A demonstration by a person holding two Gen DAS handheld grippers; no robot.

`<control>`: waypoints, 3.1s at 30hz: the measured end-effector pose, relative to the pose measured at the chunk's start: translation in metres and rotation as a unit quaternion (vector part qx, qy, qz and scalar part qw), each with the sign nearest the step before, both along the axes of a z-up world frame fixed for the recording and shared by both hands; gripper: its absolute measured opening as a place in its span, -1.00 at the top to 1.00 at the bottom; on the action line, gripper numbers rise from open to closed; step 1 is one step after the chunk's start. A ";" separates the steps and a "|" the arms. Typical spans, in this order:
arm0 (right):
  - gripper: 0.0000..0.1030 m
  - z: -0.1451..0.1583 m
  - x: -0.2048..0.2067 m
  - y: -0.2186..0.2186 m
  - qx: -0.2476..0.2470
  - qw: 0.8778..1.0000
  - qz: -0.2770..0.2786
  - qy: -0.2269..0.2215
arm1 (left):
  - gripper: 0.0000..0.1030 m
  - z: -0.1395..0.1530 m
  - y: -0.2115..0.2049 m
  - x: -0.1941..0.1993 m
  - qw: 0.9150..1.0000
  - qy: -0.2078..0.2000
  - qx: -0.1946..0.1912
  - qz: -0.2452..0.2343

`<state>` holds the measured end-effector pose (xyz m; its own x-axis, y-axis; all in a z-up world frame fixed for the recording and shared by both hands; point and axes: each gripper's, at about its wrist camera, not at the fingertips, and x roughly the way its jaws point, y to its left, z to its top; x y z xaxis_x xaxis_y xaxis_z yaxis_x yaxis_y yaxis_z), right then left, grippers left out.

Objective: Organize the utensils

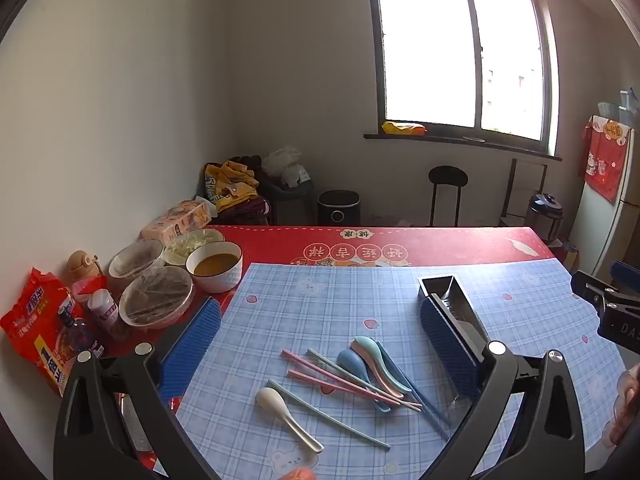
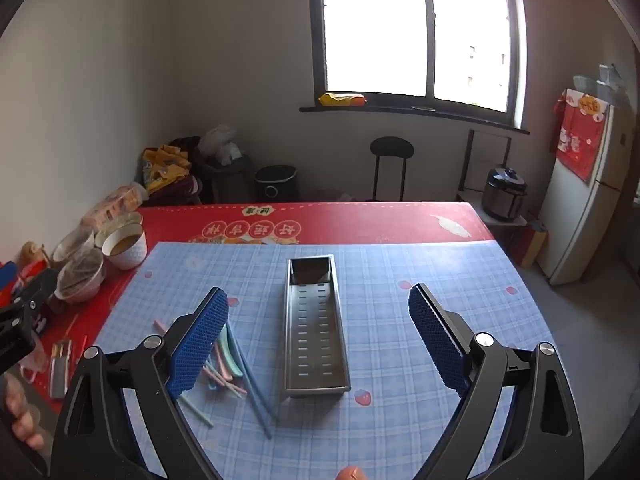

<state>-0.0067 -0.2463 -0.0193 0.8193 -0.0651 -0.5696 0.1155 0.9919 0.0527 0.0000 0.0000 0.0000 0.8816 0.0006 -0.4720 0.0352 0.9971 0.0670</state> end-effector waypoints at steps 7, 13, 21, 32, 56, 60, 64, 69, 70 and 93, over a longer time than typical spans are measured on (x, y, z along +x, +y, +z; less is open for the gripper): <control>-0.73 0.000 -0.001 -0.001 0.000 1.000 -0.001 -0.003 | -0.90 0.000 0.000 0.000 1.000 0.001 0.002 0.000; -0.73 0.001 0.001 0.001 0.000 1.000 -0.002 -0.003 | -0.90 0.001 -0.001 0.000 1.000 0.000 0.004 0.001; -0.73 0.002 -0.003 -0.004 0.001 1.000 -0.003 -0.003 | -0.90 0.001 -0.001 -0.001 1.000 -0.001 0.006 0.002; -0.73 -0.002 -0.003 0.000 0.002 1.000 -0.005 -0.003 | -0.90 0.005 0.000 -0.001 1.000 -0.001 0.007 0.001; -0.73 -0.003 0.000 -0.001 0.009 1.000 -0.005 0.001 | -0.90 0.005 0.002 -0.001 1.000 0.001 0.013 0.004; -0.73 -0.004 0.002 0.000 0.010 1.000 -0.004 0.002 | -0.90 0.005 0.002 -0.002 1.000 0.001 0.014 0.004; -0.73 -0.004 0.002 0.000 0.010 1.000 -0.005 0.004 | -0.90 0.004 0.002 -0.002 1.000 0.001 0.014 0.005; -0.73 -0.005 0.003 0.000 0.010 1.000 -0.005 0.004 | -0.90 0.004 0.002 -0.002 1.000 0.001 0.013 0.004; -0.73 -0.005 0.003 0.000 0.010 1.000 -0.005 0.004 | -0.90 0.003 0.002 -0.002 1.000 0.001 0.014 0.004; -0.73 -0.013 0.013 -0.002 0.024 1.000 0.004 0.013 | -0.90 -0.003 0.002 0.007 1.000 0.014 0.009 0.010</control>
<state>0.0059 -0.2488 -0.0326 0.8046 -0.0316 -0.5930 0.1099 0.9893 0.0964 0.0074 0.0022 -0.0027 0.8682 0.0263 -0.4955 0.0179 0.9963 0.0842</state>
